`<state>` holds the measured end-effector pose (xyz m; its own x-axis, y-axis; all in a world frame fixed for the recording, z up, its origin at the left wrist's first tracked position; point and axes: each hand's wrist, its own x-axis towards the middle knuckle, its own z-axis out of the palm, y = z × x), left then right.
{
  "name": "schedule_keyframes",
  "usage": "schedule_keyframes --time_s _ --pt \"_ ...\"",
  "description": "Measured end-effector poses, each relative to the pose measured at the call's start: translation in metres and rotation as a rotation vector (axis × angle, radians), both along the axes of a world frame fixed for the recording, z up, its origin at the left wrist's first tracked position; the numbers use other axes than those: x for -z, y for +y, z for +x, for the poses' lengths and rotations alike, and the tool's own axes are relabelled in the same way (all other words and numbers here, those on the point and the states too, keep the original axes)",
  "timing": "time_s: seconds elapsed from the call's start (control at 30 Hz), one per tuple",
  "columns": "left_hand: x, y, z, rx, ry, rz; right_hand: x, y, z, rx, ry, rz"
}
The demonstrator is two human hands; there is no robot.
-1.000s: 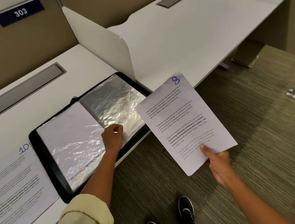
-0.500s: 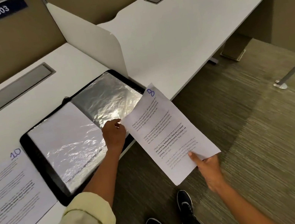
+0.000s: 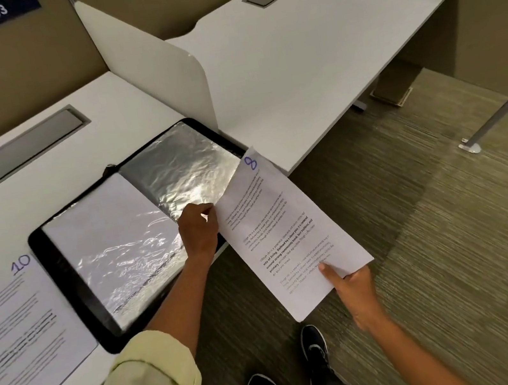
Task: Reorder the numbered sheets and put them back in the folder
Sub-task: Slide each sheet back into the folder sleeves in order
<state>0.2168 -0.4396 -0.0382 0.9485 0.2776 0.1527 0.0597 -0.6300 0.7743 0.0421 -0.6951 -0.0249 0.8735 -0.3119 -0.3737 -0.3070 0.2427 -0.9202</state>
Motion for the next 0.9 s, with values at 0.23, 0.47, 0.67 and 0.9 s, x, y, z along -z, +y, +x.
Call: schedule_keyframes --time_s 0.23,0.47,0.67,0.9 --pt "0.003 -0.009 0.003 0.081 0.056 -0.009 -0.001 0.019 -0.011 -0.115 0.036 -0.046" --pt "0.004 -0.007 0.01 0.092 0.117 0.036 -0.009 0.031 0.002 -0.242 0.084 -0.073" --pt "0.004 -0.005 0.02 0.085 0.219 0.042 -0.037 0.009 0.031 -0.273 0.193 0.475" --pt "-0.006 -0.016 0.034 0.089 0.214 0.194 -0.036 -0.045 0.087 -0.409 0.316 0.826"
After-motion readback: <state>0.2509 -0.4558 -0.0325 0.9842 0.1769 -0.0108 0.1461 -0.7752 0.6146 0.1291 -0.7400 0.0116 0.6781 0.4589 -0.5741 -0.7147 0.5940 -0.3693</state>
